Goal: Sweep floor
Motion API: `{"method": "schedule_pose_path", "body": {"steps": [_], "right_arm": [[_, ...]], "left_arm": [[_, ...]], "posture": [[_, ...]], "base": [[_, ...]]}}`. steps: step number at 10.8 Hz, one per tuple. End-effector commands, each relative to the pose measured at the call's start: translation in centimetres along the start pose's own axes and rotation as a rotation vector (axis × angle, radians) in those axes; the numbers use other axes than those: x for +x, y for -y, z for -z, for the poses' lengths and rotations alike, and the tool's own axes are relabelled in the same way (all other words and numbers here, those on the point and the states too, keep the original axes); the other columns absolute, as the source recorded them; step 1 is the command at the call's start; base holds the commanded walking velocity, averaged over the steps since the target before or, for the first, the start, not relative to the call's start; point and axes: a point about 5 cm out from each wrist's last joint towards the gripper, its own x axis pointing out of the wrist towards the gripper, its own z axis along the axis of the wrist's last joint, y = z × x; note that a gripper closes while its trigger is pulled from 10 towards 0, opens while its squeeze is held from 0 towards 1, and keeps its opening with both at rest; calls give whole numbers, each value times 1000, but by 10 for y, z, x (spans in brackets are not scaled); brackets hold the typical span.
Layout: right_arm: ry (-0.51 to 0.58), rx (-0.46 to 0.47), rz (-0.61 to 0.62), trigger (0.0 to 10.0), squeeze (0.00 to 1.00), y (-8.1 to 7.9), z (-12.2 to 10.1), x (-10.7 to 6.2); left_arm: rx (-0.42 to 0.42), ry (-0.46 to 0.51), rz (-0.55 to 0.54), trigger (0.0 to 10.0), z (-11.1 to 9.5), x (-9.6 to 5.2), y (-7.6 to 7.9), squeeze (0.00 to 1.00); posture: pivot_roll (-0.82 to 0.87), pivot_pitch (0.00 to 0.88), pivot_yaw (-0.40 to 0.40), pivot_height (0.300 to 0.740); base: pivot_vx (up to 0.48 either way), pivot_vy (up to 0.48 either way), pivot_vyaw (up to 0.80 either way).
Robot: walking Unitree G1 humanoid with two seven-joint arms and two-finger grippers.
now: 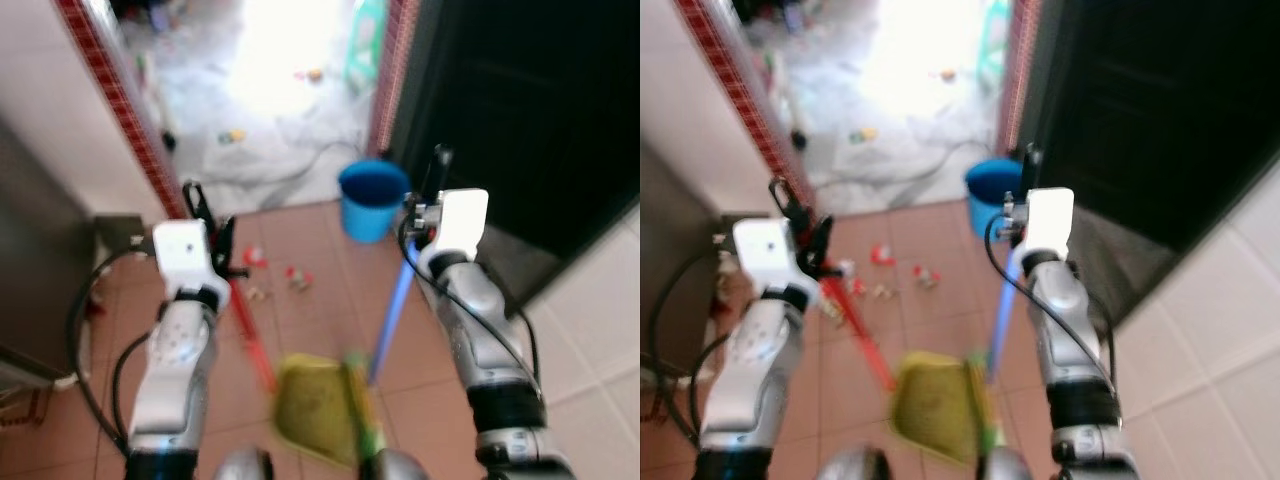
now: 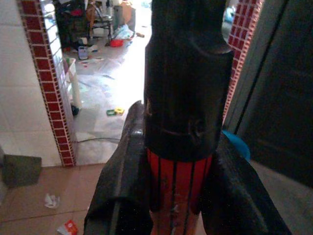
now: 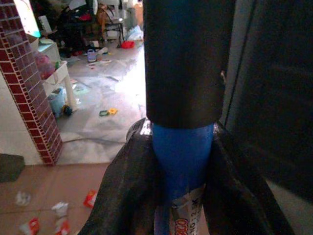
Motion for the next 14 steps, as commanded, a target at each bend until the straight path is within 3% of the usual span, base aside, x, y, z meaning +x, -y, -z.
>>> {"method": "schedule_pose_path", "body": {"steps": [1,2,3,4,6,7,8,11,14], "right_arm": [[20,32,-21,10000,0,-11,-6,3],[7,26,-24,10000,0,-11,-3,4],[-3,-55,14,10000,0,-12,-1,4],[6,-72,-15,10000,0,-15,0,5],[3,-132,-33,10000,0,-16,1,4],[34,-226,22,10000,0,-6,-2,3],[43,-229,65,10000,0,4,-4,5],[67,-234,76,10000,0,11,-10,10],[90,-131,-6,10000,0,2,-8,13]], "left_arm": [[32,51,-33,10000,-12,-1,-10,0],[44,45,-81,10000,-10,-2,-17,0],[32,45,-94,10000,-9,-3,-19,0],[17,35,-105,10000,-7,-3,-20,0],[79,83,-122,10000,-15,-2,-22,0],[144,102,-165,10000,-17,-4,-31,0],[186,111,-233,10000,-20,-5,-44,0],[311,122,-364,10000,-21,-2,-59,0],[269,104,-403,10000,-15,2,-65,0]], "posture": [[-2,115,32,740],[-1,110,37,740],[-5,105,41,740],[-3,103,39,740],[-6,102,43,740],[-4,100,39,740],[-1,105,39,740],[-2,107,45,740],[7,105,63,740]], "base": [[0,428,0],[0,442,0],[0,446,0],[0,454,0],[0,465,0],[0,0,0],[0,0,0],[0,0,0],[0,0,0]]}}
